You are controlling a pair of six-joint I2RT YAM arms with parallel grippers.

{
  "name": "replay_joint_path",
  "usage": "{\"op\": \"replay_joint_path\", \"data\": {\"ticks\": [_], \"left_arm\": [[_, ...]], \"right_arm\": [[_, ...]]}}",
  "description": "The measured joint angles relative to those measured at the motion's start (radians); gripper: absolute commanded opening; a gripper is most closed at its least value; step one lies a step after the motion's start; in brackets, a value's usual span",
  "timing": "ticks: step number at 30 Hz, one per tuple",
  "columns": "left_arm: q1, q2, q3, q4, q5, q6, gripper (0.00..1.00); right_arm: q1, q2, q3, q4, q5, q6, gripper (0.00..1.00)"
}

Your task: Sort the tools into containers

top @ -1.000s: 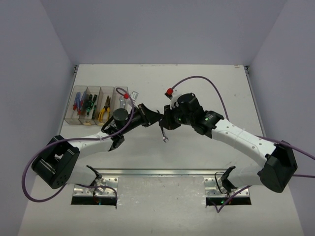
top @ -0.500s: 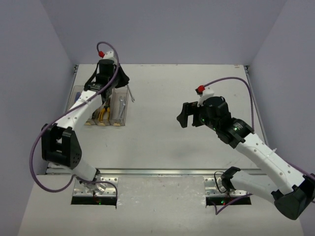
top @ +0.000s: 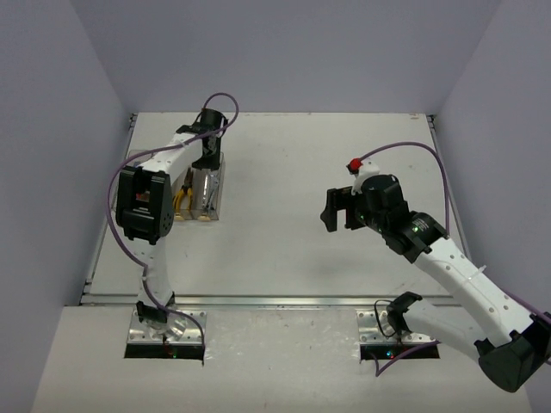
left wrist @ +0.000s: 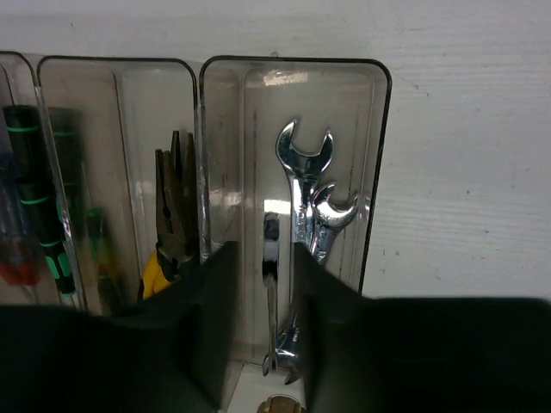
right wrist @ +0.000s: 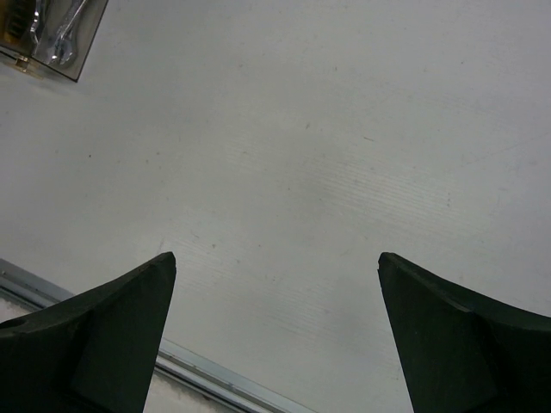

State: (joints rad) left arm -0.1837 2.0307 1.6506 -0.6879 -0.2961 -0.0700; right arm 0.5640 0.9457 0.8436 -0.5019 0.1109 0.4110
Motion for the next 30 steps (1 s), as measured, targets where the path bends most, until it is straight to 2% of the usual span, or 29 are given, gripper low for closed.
{"op": "replay_joint_path", "data": {"ticks": [4,6,10,15,18,22,25,30], "left_arm": [[0.000,-0.007,-0.003,-0.023,-0.003,0.004,0.82],[0.000,-0.028,-0.003,-0.034,0.009,-0.007,1.00],[0.000,-0.173,-0.045,-0.038,0.037,-0.054,1.00],[0.000,-0.660,-0.248,0.032,0.068,-0.111,1.00],[0.000,-0.960,-0.364,0.136,0.067,-0.125,1.00],[0.000,-1.273,-0.519,0.146,0.027,-0.144,1.00],[0.000,-1.395,-0.591,0.125,-0.004,-0.152,1.00],[0.000,-1.515,-0.682,0.016,-0.019,-0.170,1.00]], "right_arm": [[0.000,-0.003,0.001,-0.005,-0.011,-0.001,0.99],[0.000,-0.003,0.004,-0.017,-0.013,-0.001,0.99],[0.000,-0.003,0.032,-0.066,-0.011,0.001,0.99],[0.000,-0.026,0.097,-0.142,0.036,0.010,0.99],[0.000,-0.043,0.152,-0.215,0.112,0.013,0.99],[0.000,-0.071,0.205,-0.292,0.226,0.010,0.99],[0.000,-0.124,0.206,-0.342,0.286,-0.004,0.99],[0.000,-0.261,0.187,-0.391,0.335,-0.045,0.99]]}}
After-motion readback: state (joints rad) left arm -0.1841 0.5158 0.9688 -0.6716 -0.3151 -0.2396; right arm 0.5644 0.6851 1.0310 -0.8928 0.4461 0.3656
